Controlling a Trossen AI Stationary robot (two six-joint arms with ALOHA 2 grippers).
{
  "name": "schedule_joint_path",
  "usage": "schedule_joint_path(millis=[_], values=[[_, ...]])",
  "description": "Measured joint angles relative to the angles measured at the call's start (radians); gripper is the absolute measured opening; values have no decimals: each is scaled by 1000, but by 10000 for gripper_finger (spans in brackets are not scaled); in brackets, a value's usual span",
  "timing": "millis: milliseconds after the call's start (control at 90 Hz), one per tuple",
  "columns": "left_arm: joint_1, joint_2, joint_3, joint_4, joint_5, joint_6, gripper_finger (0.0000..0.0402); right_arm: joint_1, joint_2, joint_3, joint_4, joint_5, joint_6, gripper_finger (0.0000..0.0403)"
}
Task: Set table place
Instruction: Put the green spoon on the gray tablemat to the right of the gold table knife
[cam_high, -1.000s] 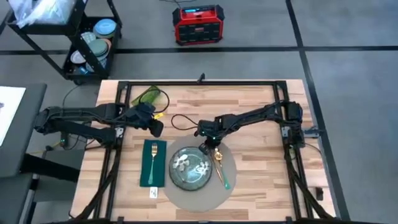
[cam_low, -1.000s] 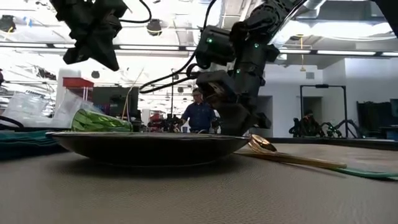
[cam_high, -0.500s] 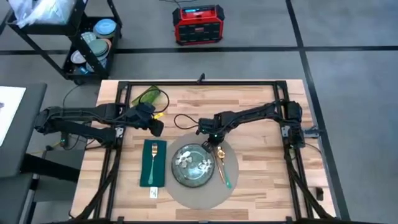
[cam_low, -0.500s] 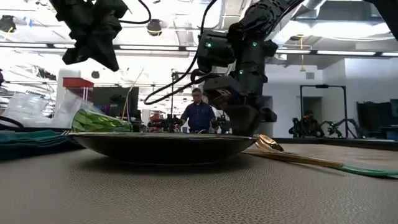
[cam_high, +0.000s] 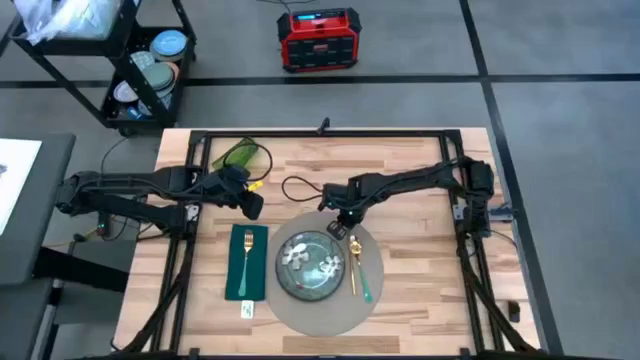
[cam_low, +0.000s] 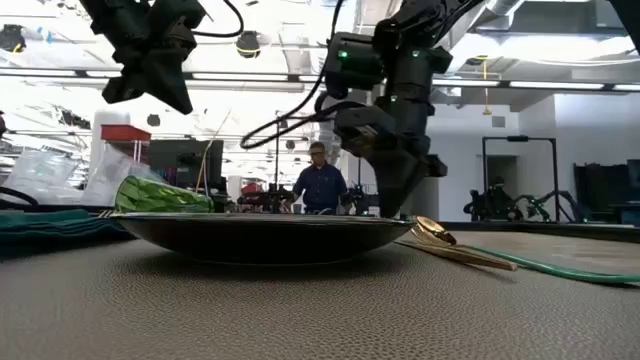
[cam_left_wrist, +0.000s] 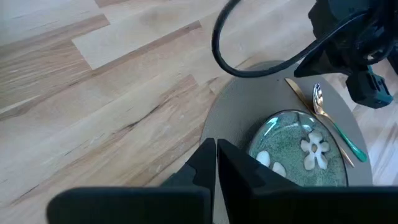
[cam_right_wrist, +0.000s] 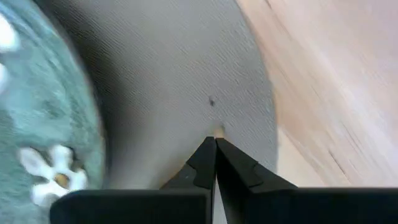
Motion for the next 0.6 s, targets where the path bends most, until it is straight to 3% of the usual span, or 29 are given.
schedule_joint_path(millis=[156,278,344,600], values=[[0,0,0,0,0,15,0,66,-53,0,-49,2,-21,0],[0,0,0,5,0,20,0,108,-72,0,-78,124,-25,3],[0,0,0,6,0,20,0,108,-73,0,-90,139,-48,11],[0,0,0,5,0,35,0,50,-73,0,-73,57,-121,96]])
